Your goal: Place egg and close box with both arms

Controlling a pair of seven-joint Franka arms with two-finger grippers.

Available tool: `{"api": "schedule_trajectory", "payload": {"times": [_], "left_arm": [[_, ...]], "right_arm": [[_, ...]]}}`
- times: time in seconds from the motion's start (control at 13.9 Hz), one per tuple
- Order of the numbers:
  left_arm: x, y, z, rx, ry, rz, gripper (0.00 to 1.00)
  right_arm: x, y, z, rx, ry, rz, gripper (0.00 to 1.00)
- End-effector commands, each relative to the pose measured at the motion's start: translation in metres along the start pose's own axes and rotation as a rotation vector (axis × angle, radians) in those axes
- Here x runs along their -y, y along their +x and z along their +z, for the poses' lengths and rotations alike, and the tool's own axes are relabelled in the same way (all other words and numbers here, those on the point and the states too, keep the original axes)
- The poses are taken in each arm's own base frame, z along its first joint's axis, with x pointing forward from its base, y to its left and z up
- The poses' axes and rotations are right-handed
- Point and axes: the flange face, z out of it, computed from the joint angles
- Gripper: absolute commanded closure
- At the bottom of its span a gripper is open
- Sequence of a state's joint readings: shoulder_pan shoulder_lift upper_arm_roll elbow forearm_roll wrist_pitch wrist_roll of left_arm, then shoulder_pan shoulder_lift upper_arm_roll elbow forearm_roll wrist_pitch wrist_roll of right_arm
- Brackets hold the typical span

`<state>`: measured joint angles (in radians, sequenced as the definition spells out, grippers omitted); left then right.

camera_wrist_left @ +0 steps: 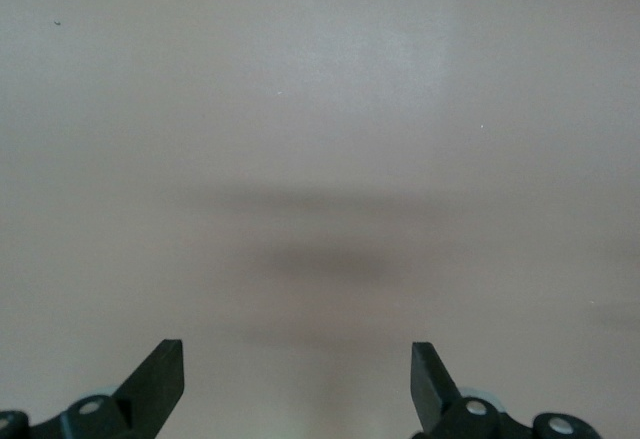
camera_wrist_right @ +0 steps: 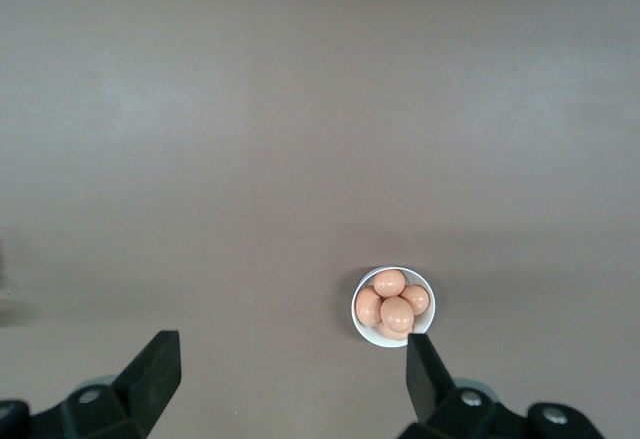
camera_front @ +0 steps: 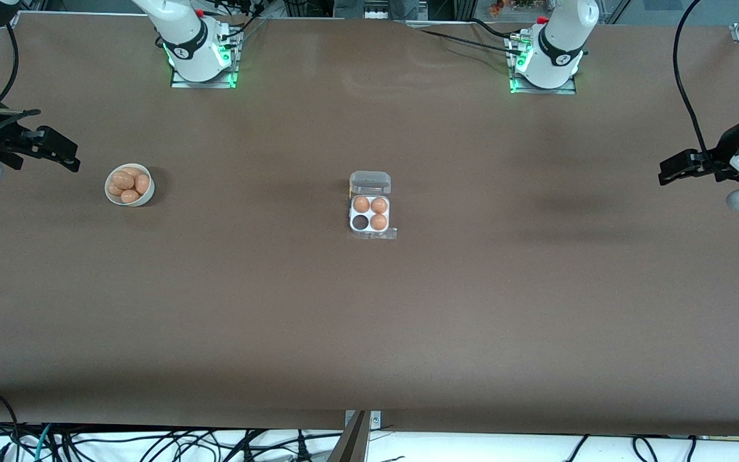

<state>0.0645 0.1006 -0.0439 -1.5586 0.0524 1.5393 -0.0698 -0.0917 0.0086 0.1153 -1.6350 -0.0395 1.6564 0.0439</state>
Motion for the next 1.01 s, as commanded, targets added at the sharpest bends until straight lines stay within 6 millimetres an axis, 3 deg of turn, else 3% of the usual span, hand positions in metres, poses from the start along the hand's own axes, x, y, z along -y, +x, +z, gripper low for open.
{"api": "schedule_trajectory", "payload": {"times": [0.0, 0.72, 0.94], "left_arm": [[-0.003, 0.002, -0.006, -0.004, -0.016, 0.012, 0.00], [-0.003, 0.002, -0.006, -0.004, -0.016, 0.010, 0.00], [-0.003, 0.002, -0.006, -0.004, -0.016, 0.009, 0.00]], "right_arm": [[-0.001, -0.002, -0.005, 0.000, 0.013, 0.012, 0.00], [-0.002, 0.000, -0.001, 0.006, 0.013, 0.000, 0.00], [-0.001, 0.006, 0.015, 0.038, 0.014, -0.020, 0.00]]}}
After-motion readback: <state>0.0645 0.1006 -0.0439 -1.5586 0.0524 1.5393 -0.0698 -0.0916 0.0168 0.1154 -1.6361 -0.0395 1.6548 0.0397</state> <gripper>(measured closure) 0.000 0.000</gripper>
